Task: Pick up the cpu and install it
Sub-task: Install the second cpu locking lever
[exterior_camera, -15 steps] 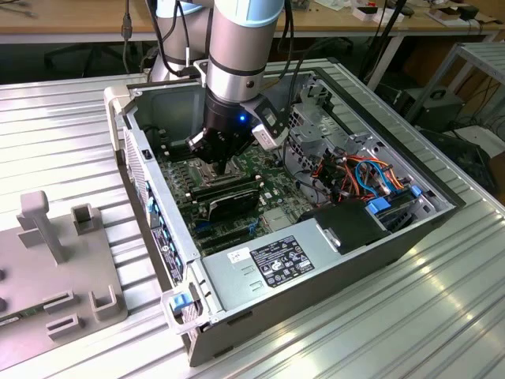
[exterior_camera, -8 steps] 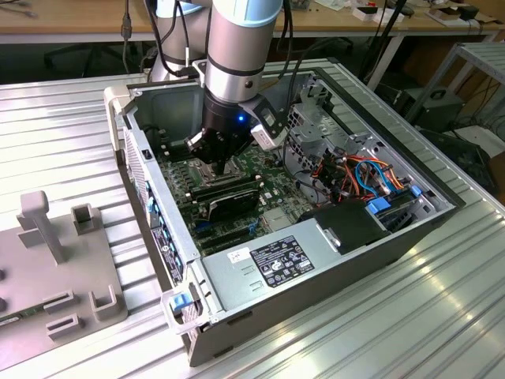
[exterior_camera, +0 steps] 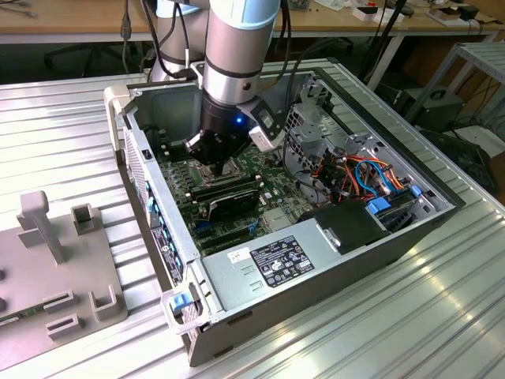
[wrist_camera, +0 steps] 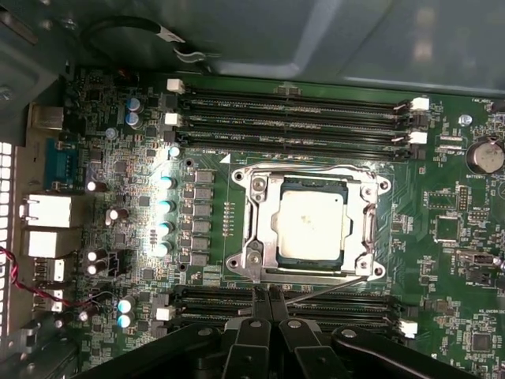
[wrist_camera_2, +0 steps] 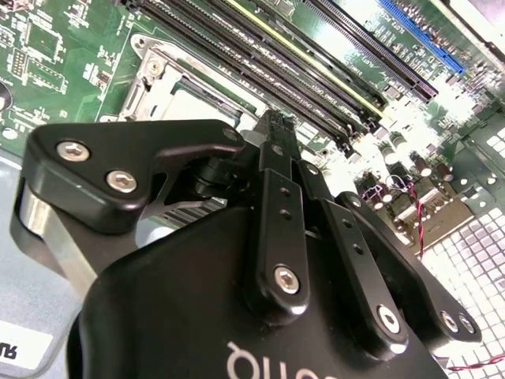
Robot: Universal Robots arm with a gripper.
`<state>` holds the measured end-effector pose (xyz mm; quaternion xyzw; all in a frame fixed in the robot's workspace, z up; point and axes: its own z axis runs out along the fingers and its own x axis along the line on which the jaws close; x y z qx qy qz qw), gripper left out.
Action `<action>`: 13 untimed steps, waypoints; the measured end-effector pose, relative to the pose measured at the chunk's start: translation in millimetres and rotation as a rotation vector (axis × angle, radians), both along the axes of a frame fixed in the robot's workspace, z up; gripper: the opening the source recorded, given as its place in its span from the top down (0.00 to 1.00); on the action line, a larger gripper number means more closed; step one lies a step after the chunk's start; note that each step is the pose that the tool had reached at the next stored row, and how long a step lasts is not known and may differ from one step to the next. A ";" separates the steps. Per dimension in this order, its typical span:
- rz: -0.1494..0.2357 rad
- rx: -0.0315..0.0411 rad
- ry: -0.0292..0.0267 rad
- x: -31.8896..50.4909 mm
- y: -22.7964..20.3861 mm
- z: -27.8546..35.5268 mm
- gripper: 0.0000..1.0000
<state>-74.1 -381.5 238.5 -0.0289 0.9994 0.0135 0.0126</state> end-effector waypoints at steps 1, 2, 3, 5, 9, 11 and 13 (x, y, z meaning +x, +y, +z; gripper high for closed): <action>0.000 -0.0001 0.0000 -1.1 0.0 -2.5 0.89; 0.000 0.0000 0.0000 -1.8 0.0 -4.1 0.89; 0.000 0.0001 0.0000 -2.5 0.0 -5.7 0.89; 0.000 -0.0002 0.0001 -2.5 0.0 -5.9 0.89; 0.000 0.0001 -0.0002 -4.4 0.7 -7.4 0.89; 0.000 0.0000 0.0000 -5.3 1.0 -8.8 0.89; 0.000 0.0000 0.0001 -5.9 1.3 -12.0 0.89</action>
